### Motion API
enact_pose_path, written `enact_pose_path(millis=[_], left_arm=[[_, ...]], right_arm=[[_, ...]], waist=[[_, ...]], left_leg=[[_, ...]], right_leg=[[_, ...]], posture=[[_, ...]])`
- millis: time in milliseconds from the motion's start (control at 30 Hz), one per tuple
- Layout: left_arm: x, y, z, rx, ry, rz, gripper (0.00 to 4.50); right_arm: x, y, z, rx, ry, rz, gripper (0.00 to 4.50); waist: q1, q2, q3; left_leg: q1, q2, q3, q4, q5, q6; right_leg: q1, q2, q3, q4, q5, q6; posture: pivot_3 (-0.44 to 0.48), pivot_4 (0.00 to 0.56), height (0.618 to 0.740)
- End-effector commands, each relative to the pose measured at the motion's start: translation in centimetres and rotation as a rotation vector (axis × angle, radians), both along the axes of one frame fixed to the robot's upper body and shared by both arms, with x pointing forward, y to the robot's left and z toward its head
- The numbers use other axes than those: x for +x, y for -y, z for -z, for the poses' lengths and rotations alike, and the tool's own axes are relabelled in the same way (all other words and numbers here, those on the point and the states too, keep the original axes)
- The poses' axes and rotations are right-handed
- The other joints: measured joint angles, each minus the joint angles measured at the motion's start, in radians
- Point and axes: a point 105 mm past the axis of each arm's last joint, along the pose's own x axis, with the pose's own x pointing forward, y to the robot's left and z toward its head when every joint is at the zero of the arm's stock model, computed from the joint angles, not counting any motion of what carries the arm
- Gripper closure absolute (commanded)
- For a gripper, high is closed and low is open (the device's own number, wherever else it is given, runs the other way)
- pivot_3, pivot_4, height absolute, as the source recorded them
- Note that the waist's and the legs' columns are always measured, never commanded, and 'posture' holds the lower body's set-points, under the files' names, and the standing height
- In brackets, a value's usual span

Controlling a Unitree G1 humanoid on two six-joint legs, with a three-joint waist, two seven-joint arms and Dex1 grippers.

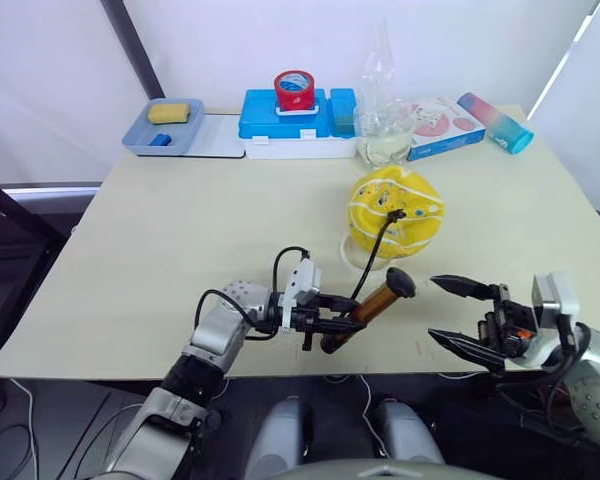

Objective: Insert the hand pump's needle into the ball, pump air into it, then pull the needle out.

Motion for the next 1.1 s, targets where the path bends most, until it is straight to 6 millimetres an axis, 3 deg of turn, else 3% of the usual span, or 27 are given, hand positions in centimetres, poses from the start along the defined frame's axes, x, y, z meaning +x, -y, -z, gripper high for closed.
enact_pose_path(millis=[33, 533, 1100], left_arm=[[0.0, 0.1, -0.6, -0.065, 0.039, 0.013, 3.54], [-1.0, -0.4, 0.4, -0.105, 0.055, 0.055, 3.54], [0.1, -0.2, 0.3, -0.153, 0.053, -0.015, 3.54]], right_arm=[[0.3, -1.3, -1.1, 0.045, 0.028, -0.007, 0.0], [1.2, -5.2, -1.0, 0.117, -0.063, -0.063, 0.0], [0.7, -5.9, -0.9, 0.152, -0.066, -0.107, 0.0]], waist=[[-0.001, 0.0, 0.0], [-0.012, 0.0, 0.0], [-0.015, 0.0, 0.0]], left_leg=[[0.0, 0.0, 0.0, 0.0, 0.0, 0.0], [0.0, 0.0, -0.001, 0.0, 0.0, 0.0], [0.0, 0.0, -0.001, 0.0, 0.0, 0.0]], right_leg=[[0.0, 0.0, 0.0, 0.0, 0.0, 0.0], [0.0, 0.0, -0.001, 0.0, 0.0, 0.0], [0.0, 0.0, -0.001, 0.0, 0.0, 0.0]], posture=[[0.0, 0.15, 0.739], [0.0, 0.15, 0.739], [0.0, 0.15, 0.739]])
